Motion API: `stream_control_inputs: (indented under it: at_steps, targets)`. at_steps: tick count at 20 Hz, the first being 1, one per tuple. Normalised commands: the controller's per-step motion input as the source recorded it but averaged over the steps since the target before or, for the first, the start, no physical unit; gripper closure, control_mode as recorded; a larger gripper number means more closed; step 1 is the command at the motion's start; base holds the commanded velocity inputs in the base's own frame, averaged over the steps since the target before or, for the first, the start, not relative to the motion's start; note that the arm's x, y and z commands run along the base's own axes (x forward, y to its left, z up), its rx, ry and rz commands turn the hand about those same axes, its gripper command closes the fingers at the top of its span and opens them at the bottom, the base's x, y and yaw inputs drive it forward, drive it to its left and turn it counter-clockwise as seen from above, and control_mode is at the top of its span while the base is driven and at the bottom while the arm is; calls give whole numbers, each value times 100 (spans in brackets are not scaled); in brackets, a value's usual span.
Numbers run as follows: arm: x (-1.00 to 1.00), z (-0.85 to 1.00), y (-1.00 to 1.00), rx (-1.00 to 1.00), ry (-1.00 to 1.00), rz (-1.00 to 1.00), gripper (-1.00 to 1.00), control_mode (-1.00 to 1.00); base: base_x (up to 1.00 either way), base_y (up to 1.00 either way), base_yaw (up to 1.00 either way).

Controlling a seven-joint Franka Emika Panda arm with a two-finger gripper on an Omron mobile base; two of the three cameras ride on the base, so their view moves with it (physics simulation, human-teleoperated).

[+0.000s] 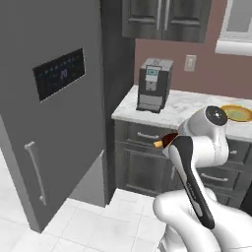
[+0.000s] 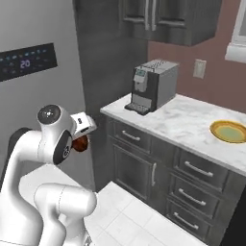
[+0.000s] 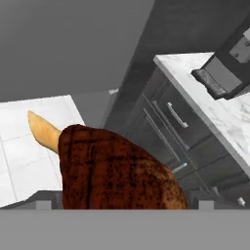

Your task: Place the steak on the counter behind the older steak on the same shelf of the fridge to maintain FIFO order. Close the fridge door when finished.

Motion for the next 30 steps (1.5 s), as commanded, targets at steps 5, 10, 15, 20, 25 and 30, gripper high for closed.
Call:
stream_control_inputs:
  at_steps: [5,10,15,20,25,30]
  targets:
    - [0,0,0,0,0,0,100,100,-47,94,49]
    - [0,0,0,0,0,0,100,100,-43,100,53]
    - [0,0,0,0,0,0,100,100,-44,100,54]
    - [0,0,0,0,0,0,100,100,-7,97,50]
    - [0,0,0,0,0,0,100,100,78,-8,45]
    - [0,0,0,0,0,0,100,100,21,-46,41]
